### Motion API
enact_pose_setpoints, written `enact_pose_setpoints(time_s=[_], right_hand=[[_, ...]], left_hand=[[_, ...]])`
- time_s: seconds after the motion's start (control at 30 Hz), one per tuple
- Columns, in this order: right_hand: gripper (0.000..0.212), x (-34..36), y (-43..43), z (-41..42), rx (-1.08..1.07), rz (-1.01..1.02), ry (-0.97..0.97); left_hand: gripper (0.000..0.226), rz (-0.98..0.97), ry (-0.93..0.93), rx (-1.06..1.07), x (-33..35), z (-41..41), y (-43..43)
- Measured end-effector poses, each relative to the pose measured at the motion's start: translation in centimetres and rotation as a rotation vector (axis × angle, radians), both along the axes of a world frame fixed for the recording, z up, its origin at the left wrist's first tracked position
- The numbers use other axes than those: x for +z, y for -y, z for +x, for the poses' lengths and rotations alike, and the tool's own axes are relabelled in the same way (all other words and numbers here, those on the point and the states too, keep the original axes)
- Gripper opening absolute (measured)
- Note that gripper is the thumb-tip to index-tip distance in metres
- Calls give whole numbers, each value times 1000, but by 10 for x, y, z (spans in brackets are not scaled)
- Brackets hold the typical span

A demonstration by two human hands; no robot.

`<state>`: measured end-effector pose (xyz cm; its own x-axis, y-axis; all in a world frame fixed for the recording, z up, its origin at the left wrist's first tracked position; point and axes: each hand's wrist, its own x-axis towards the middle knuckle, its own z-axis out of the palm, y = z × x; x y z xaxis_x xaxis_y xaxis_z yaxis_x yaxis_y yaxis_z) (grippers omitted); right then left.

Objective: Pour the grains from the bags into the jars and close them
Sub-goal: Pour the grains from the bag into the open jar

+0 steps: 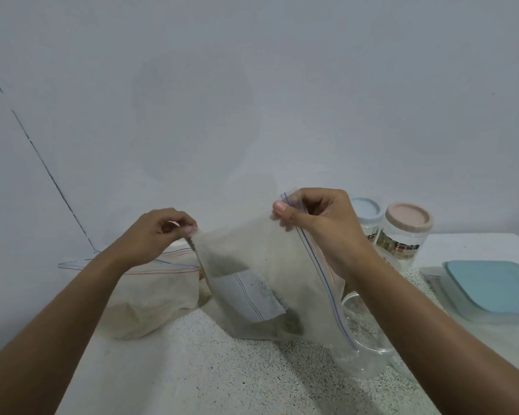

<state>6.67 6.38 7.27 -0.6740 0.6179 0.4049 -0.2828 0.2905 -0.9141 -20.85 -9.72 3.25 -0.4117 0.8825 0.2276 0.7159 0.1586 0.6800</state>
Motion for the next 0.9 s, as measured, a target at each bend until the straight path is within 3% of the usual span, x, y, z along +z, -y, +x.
enact_pose_setpoints(time_s=[0.27,0.37,0.5,0.6,0.9], right_hand=[[13,-2,-3,2,-41,-15,38],[14,-1,-2,1,-30,-13,40],[14,-1,-2,1,-33,-10,27],[12,-1,-1,2,-29,-29,16],[14,10,3,5,-10,-25,-55]], left_hand=[[11,-6,277,115,-26,4,-4],[21,34,306,176,-27,3,-7],[17,75,376,200,-24,4,-13],[17,90,471,179,-23,2,-12],[18,146,524,98,-10,10,-14]])
